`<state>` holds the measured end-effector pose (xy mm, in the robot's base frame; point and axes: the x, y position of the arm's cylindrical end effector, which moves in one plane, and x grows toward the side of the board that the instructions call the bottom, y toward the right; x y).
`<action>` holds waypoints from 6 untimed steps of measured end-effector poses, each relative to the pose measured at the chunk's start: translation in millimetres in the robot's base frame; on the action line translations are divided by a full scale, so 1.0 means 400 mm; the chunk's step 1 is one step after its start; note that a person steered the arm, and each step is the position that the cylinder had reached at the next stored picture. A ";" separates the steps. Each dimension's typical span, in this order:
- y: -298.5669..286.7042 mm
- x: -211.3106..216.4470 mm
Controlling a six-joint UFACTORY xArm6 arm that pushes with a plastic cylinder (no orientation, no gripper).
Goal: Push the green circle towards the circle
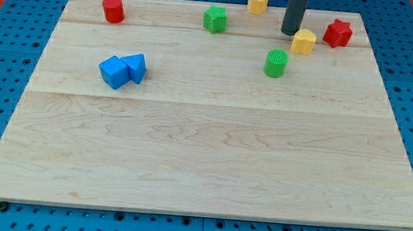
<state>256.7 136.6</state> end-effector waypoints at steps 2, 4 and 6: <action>-0.044 0.069; -0.052 0.198; -0.162 0.241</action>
